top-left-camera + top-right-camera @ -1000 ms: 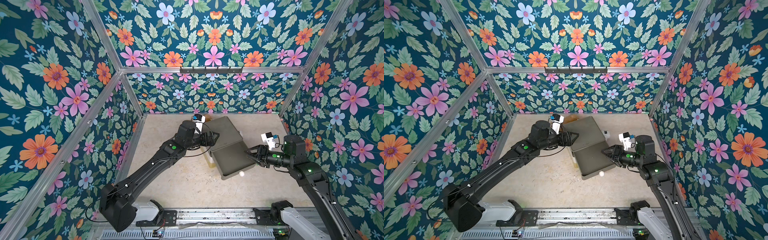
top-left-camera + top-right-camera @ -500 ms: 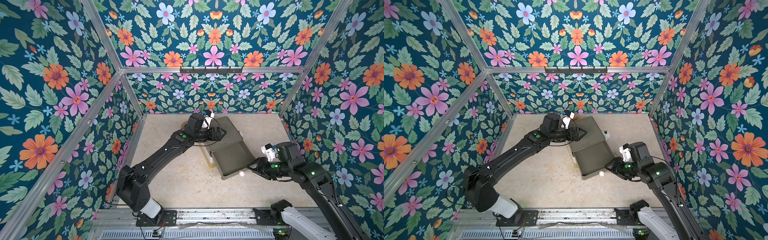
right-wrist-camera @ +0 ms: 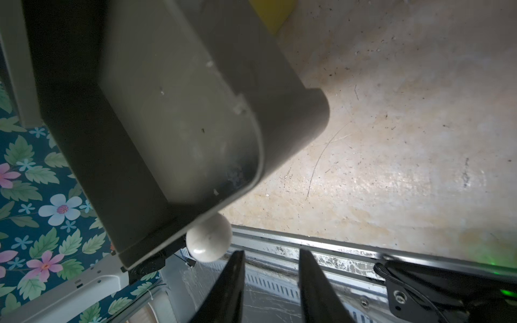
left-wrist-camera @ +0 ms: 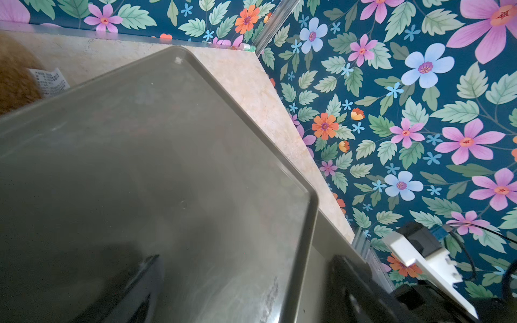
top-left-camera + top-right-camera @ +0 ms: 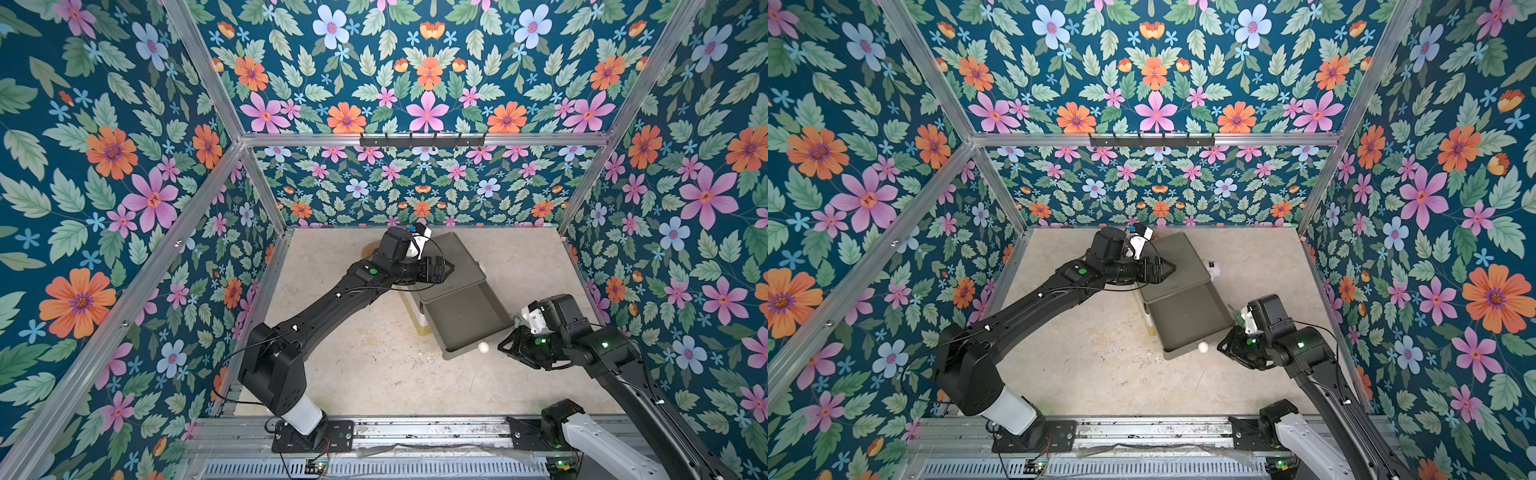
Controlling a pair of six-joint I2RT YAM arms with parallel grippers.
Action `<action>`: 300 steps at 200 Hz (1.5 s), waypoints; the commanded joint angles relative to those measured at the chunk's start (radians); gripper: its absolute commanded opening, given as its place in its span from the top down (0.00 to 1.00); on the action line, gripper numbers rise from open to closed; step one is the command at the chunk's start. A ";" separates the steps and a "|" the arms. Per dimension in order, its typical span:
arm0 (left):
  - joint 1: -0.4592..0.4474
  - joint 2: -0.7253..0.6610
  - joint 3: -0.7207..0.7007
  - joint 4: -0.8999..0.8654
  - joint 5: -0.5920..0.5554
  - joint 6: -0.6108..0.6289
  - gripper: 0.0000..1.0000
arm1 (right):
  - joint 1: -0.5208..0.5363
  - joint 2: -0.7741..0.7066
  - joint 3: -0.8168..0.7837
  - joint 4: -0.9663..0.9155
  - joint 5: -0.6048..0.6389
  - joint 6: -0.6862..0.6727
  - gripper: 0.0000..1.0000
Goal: Take the keys out of the drawer
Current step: Close the drawer in the storage box.
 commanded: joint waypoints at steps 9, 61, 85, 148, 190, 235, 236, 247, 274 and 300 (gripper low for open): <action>0.001 -0.002 -0.013 -0.001 0.014 0.000 0.01 | 0.001 -0.002 -0.034 0.142 0.023 0.065 0.64; 0.001 -0.015 -0.033 0.001 0.014 0.000 0.01 | 0.001 -0.012 -0.108 0.321 0.014 0.183 0.63; 0.001 -0.016 -0.041 0.001 0.013 0.002 0.01 | 0.001 -0.014 -0.116 0.370 0.012 0.214 0.63; 0.001 -0.019 -0.052 0.007 0.014 0.002 0.01 | 0.001 0.020 -0.137 0.491 -0.023 0.260 0.62; 0.001 -0.025 -0.054 0.006 0.012 0.001 0.01 | 0.002 0.062 -0.133 0.545 -0.025 0.258 0.61; 0.001 -0.029 -0.054 0.002 0.009 0.002 0.01 | 0.000 0.108 -0.120 0.579 -0.029 0.247 0.61; 0.001 -0.029 -0.054 0.003 0.009 0.002 0.01 | 0.000 0.108 -0.119 0.580 -0.030 0.247 0.61; 0.001 -0.029 -0.054 0.002 0.007 0.002 0.01 | 0.001 0.120 -0.115 0.586 -0.029 0.244 0.61; 0.001 -0.030 -0.054 -0.004 0.006 0.003 0.01 | 0.002 0.143 -0.109 0.606 -0.032 0.239 0.61; 0.001 -0.034 -0.053 -0.009 0.003 0.006 0.01 | 0.001 0.167 -0.103 0.626 -0.035 0.236 0.60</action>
